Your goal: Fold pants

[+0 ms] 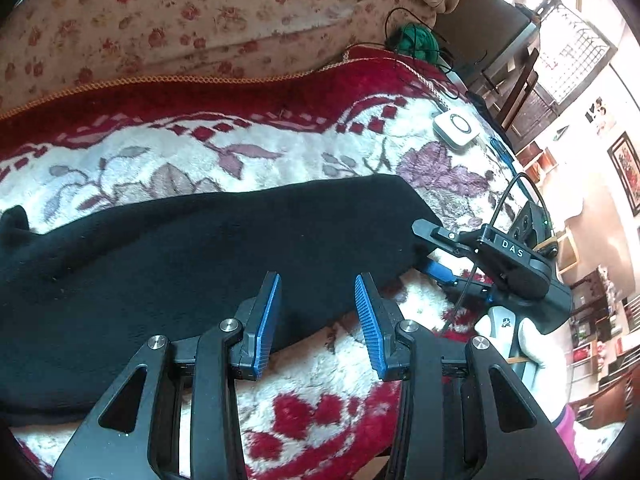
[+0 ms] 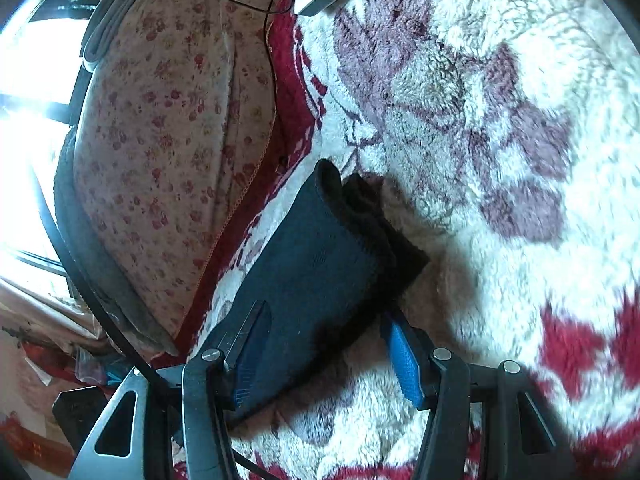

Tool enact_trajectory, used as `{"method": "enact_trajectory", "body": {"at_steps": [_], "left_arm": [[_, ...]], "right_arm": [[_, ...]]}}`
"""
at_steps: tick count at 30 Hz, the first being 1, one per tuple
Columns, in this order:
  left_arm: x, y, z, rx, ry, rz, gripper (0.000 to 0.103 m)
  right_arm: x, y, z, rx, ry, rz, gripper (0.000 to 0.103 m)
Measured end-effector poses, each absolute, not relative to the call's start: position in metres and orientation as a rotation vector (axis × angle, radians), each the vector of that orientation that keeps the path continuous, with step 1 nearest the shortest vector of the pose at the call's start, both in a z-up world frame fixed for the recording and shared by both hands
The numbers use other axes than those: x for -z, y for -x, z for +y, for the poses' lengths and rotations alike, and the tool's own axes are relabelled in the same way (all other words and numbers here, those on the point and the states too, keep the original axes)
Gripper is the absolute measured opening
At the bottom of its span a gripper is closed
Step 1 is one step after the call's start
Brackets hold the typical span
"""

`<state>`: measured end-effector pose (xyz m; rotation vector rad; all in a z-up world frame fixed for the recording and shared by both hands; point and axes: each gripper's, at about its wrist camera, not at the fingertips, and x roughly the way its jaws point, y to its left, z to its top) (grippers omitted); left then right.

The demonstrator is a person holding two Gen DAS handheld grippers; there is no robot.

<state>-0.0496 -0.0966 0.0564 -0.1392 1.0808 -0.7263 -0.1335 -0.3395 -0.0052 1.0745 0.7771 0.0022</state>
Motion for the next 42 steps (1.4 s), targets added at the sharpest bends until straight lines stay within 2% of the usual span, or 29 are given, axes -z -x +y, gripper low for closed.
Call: {"method": "enact_trajectory", "body": {"at_steps": [7, 14, 20, 28, 30, 32, 35, 38, 42], "left_arm": [[-0.065, 0.039, -0.11, 0.76, 0.083, 1.063, 0.038], [-0.064, -0.007, -0.146, 0.839, -0.07, 1.04, 0.038], [-0.042, -0.053, -0.176, 1.032, -0.154, 1.159, 0.038], [-0.021, -0.069, -0.186, 1.14, -0.282, 1.214, 0.038], [-0.018, -0.067, -0.191, 1.194, -0.305, 1.234, 0.042], [-0.015, -0.063, -0.197, 1.222, -0.329, 1.233, 0.052], [-0.011, -0.062, -0.21, 1.251, -0.363, 1.252, 0.054], [-0.009, -0.058, -0.221, 1.282, -0.397, 1.245, 0.062], [-0.008, -0.054, -0.232, 1.301, -0.447, 1.222, 0.063]], "right_arm": [[0.009, 0.131, -0.344, -0.019, -1.082, 0.766, 0.055], [0.009, 0.127, -0.345, -0.031, -1.083, 0.755, 0.055], [0.011, 0.129, -0.341, -0.055, -1.067, 0.731, 0.055], [0.013, 0.125, -0.339, -0.085, -1.056, 0.717, 0.055], [0.014, 0.124, -0.34, -0.091, -1.062, 0.714, 0.055], [0.014, 0.123, -0.34, -0.095, -1.066, 0.709, 0.055], [0.015, 0.122, -0.34, -0.103, -1.066, 0.702, 0.055], [0.017, 0.122, -0.341, -0.116, -1.075, 0.692, 0.055], [0.019, 0.124, -0.345, -0.14, -1.095, 0.664, 0.055]]}}
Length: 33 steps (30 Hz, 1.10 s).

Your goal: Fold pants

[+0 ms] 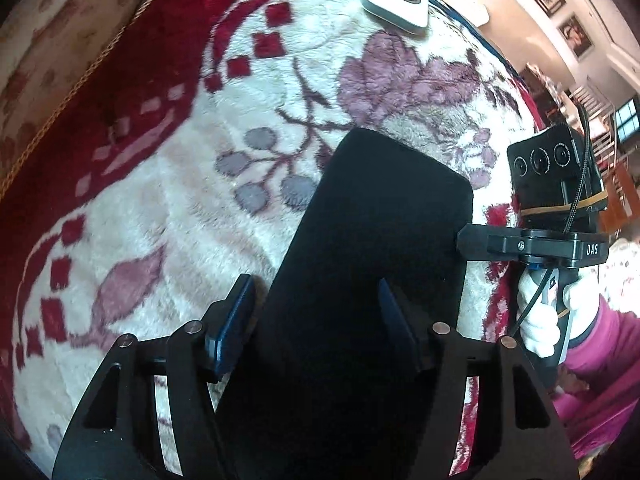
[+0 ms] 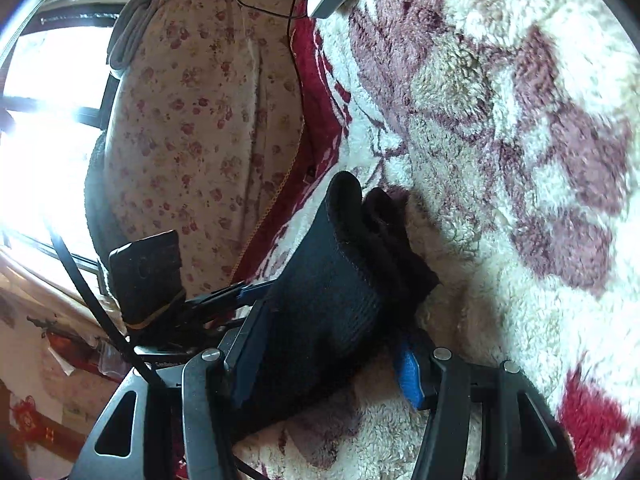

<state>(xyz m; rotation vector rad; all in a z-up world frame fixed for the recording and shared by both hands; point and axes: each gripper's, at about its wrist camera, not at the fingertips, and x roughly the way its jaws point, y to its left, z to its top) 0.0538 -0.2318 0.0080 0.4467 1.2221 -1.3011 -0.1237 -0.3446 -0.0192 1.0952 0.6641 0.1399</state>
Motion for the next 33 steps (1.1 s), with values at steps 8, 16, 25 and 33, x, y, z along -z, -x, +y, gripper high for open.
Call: {"method": "enact_trajectory", "body": {"at_steps": [8, 16, 25, 33], "left_arm": [[-0.011, -0.044, -0.236, 1.293, -0.462, 1.124, 0.015], [-0.035, -0.041, -0.223, 1.289, -0.4, 1.045, 0.011], [-0.086, -0.042, -0.166, 1.248, -0.33, 0.938, 0.011], [-0.107, -0.042, -0.09, 1.157, -0.221, 0.906, 0.01]], "right_arm": [[0.021, 0.115, -0.34, -0.194, -1.058, 0.635, 0.017], [0.003, 0.116, -0.335, -0.24, -1.04, 0.57, 0.015], [-0.055, 0.108, -0.3, -0.37, -0.949, 0.512, 0.015], [-0.089, 0.095, -0.236, -0.506, -0.837, 0.53, 0.015]]}}
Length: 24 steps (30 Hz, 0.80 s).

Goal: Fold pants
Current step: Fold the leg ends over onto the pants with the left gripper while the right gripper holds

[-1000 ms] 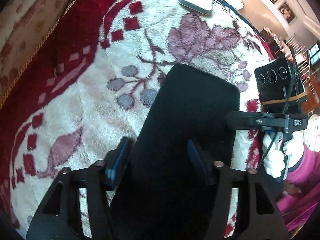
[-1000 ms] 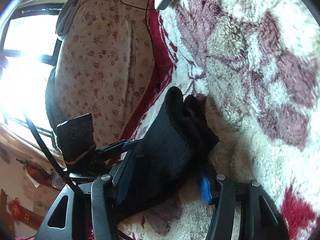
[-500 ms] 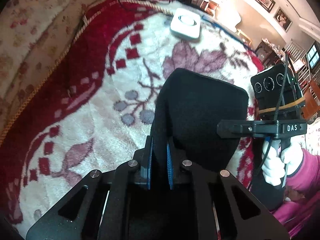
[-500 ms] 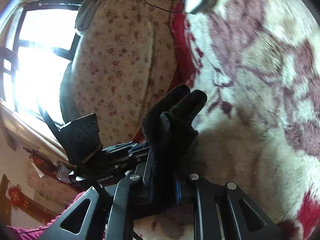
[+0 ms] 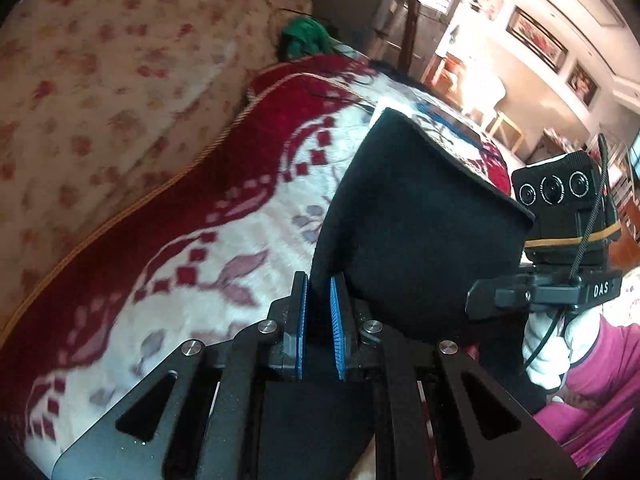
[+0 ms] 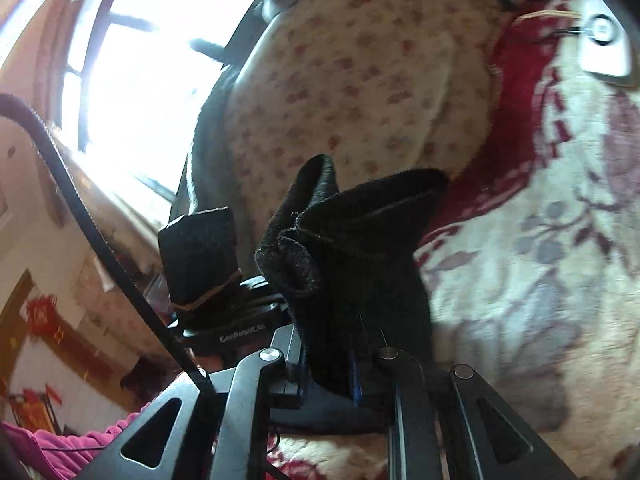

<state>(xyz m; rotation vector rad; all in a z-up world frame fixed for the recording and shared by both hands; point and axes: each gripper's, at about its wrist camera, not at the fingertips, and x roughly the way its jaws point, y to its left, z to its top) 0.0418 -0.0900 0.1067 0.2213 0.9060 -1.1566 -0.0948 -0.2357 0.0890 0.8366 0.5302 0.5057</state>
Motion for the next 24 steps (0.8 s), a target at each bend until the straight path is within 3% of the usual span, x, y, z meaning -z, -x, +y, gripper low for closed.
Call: {"method": "enact_trajectory", "body": {"at_steps": [9, 17, 20, 24], "left_arm": [[-0.079, -0.038, -0.003, 1.016, -0.09, 0.965, 0.01], [-0.047, -0.043, 0.09, 0.791, 0.081, 1.028, 0.01], [-0.05, -0.04, 0.112, 0.752, 0.126, 1.013, 0.01], [-0.059, -0.036, 0.131, 0.722, 0.167, 0.978, 0.01]], "right_arm": [[-0.074, 0.069, -0.146, -0.643, -0.741, 0.667, 0.015], [-0.024, 0.035, -0.073, -0.662, -0.6, 0.867, 0.015], [-0.017, 0.03, -0.06, -0.639, -0.556, 0.896, 0.021], [-0.021, 0.033, -0.058, -0.711, -0.591, 0.873, 0.047]]}}
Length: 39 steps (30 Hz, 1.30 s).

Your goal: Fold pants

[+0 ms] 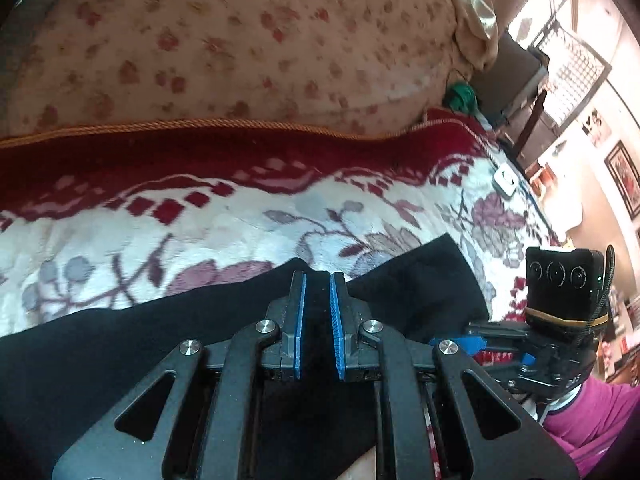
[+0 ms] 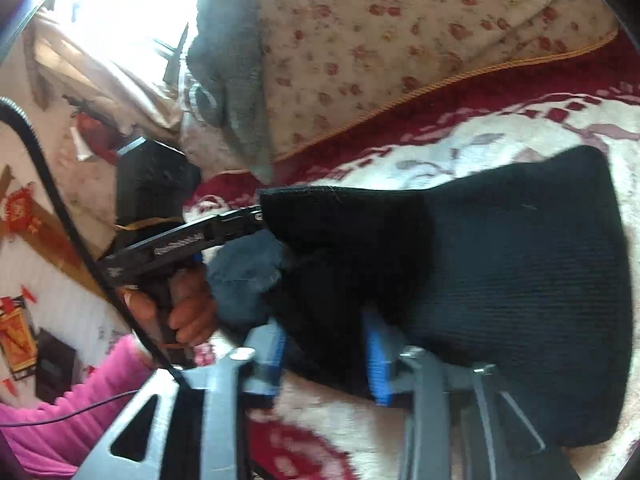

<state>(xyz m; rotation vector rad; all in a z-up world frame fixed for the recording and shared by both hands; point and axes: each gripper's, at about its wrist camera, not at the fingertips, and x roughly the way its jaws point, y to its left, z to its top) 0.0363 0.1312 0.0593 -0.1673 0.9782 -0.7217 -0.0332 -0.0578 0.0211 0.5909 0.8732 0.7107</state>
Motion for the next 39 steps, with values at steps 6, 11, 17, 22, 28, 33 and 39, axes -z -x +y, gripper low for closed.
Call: {"method": "enact_trajectory", "body": {"at_steps": [6, 11, 17, 22, 28, 33, 39], "left_arm": [[-0.08, -0.023, 0.135, 0.745, 0.2, 0.934, 0.01], [-0.093, -0.003, 0.121, 0.791, 0.178, 0.919, 0.01], [-0.089, 0.019, 0.089, 0.818, 0.14, 0.937, 0.01], [-0.071, 0.03, 0.065, 0.769, 0.082, 0.961, 0.01], [-0.043, 0.017, 0.054, 0.628, 0.036, 0.989, 0.01], [-0.038, 0.015, 0.067, 0.632, 0.13, 1.008, 0.01], [-0.059, 0.03, 0.095, 0.552, 0.164, 0.99, 0.033]], "right_arm": [[-0.03, 0.036, -0.058, -0.775, -0.657, 0.883, 0.048], [-0.043, 0.044, -0.088, -0.698, -0.684, 0.834, 0.048], [-0.045, 0.051, -0.12, -0.584, -0.699, 0.815, 0.048], [-0.038, 0.059, -0.12, -0.515, -0.645, 0.838, 0.048], [-0.033, 0.061, -0.098, -0.454, -0.451, 0.85, 0.048], [-0.038, 0.061, -0.089, -0.434, -0.379, 0.86, 0.048], [-0.053, 0.054, -0.081, -0.498, -0.456, 0.861, 0.048]]}}
